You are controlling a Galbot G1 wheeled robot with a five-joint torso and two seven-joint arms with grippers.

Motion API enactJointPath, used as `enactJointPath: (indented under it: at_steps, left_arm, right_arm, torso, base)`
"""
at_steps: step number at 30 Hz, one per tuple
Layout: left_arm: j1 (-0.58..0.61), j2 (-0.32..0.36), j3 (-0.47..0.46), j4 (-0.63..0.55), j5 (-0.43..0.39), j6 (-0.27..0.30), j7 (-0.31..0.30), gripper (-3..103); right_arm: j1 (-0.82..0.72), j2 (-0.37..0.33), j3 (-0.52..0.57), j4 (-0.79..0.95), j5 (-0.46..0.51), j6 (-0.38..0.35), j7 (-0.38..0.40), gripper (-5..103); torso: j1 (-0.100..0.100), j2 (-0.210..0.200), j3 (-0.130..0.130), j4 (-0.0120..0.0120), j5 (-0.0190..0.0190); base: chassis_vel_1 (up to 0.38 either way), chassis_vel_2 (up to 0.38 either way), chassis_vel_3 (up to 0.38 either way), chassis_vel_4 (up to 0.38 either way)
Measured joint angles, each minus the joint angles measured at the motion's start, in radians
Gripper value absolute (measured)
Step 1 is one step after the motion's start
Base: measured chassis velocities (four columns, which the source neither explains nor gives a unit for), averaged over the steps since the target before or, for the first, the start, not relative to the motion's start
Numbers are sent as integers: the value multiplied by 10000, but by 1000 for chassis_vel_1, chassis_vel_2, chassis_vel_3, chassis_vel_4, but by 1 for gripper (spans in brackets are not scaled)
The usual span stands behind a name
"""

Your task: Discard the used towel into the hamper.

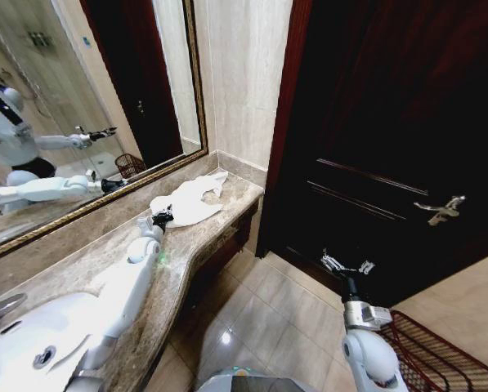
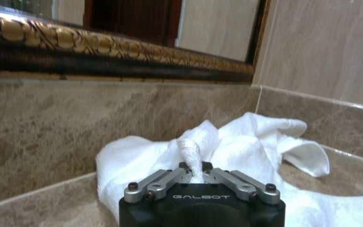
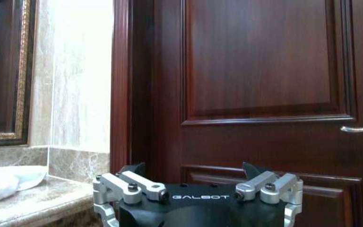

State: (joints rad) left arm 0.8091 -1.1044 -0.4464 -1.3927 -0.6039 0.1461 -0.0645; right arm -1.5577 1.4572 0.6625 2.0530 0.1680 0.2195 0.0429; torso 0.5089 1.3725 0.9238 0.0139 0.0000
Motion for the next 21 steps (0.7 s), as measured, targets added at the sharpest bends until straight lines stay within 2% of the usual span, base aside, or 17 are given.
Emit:
enactJointPath:
  at_steps: [6, 14, 21]
  left_arm:
    - [424, 148, -249, -570, 145, -626, 222, 3]
    - [1051, 259, -522, -1385, 144, -1135, 289, 3]
    - [2516, 135, -862, -3081, 12, -1509, 374, 3]
  right_arm:
    - [-2, -4, -17, 10, -20, -10, 4, 100]
    - [-14, 67, -34, 71, -65, -7, 77, 100]
    - [22, 153, -58, 228, -74, -5, 164, 100]
  torso:
    - [0, 0, 0, 0, 0]
    - [0, 0, 0, 0, 0]
    - [0, 0, 0, 0, 0]
  base:
    - [0, 0, 0, 0]
    - [0, 0, 0, 0]
    - [0, 0, 0, 0]
